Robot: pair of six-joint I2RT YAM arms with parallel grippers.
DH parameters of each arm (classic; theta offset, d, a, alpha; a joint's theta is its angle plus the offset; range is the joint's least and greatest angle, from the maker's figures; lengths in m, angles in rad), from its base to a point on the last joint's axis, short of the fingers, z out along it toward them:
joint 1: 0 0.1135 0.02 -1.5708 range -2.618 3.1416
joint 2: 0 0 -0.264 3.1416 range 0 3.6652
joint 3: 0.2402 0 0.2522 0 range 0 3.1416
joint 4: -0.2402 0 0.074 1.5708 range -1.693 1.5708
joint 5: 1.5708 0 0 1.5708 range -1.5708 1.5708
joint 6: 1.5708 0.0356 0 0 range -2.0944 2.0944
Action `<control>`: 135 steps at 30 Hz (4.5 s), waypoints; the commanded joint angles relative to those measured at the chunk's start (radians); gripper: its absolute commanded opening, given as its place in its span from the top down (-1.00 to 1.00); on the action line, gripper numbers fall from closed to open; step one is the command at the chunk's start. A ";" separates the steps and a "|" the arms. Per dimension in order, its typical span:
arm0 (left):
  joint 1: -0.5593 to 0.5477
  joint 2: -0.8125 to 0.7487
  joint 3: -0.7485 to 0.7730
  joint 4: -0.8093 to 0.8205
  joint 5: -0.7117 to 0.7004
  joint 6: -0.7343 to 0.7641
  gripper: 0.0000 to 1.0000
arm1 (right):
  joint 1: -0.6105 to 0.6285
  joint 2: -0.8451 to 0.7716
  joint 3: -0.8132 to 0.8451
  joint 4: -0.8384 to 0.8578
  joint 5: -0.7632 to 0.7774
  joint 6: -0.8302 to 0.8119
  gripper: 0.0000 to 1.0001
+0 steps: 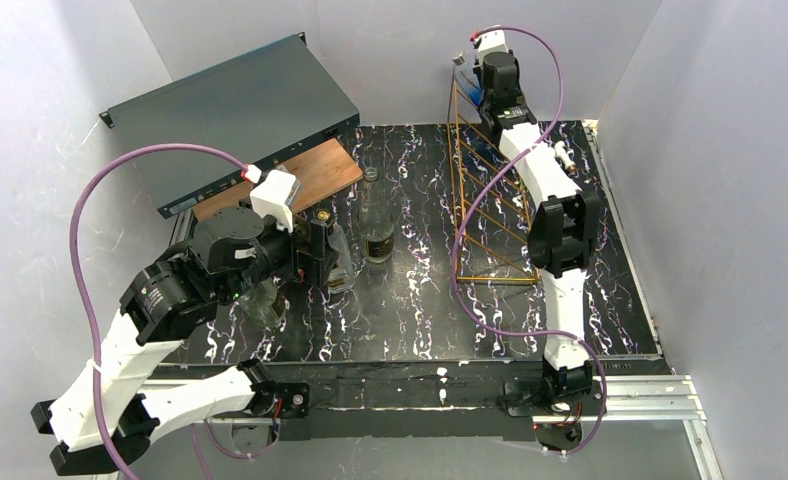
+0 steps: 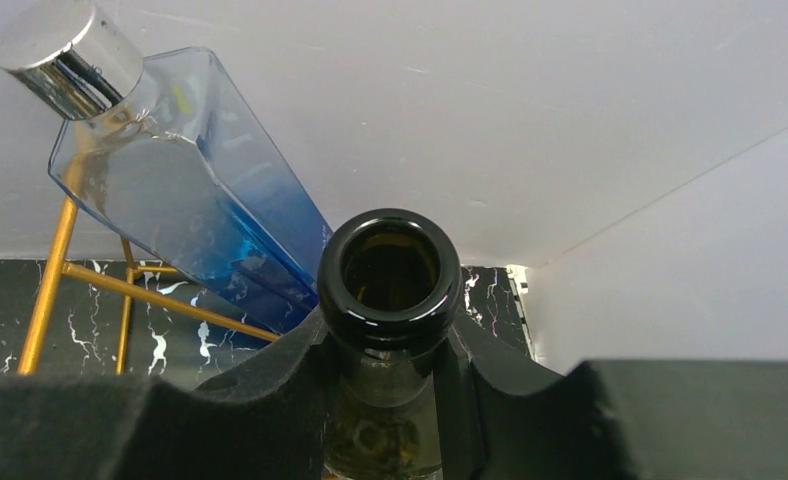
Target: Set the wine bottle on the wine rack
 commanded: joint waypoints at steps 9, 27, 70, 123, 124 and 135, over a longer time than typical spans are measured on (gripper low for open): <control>0.006 -0.010 0.018 -0.002 -0.001 -0.009 -0.99 | -0.008 0.005 0.041 0.127 -0.064 -0.058 0.97; 0.006 -0.017 0.018 -0.009 -0.002 -0.021 -0.99 | -0.009 0.050 0.061 0.125 -0.113 -0.098 0.97; 0.006 -0.044 0.009 -0.022 -0.004 -0.042 -0.99 | -0.008 0.040 -0.038 0.006 -0.294 -0.182 0.62; 0.006 -0.054 0.005 -0.028 0.009 -0.051 -0.99 | -0.014 -0.038 -0.079 -0.116 -0.417 -0.089 -0.71; 0.006 -0.054 0.004 -0.027 0.010 -0.052 -0.99 | -0.014 -0.041 -0.080 -0.117 -0.417 -0.086 -0.73; 0.006 -0.051 0.002 -0.024 0.016 -0.056 -0.99 | -0.014 -0.070 -0.075 -0.125 -0.449 -0.050 -0.94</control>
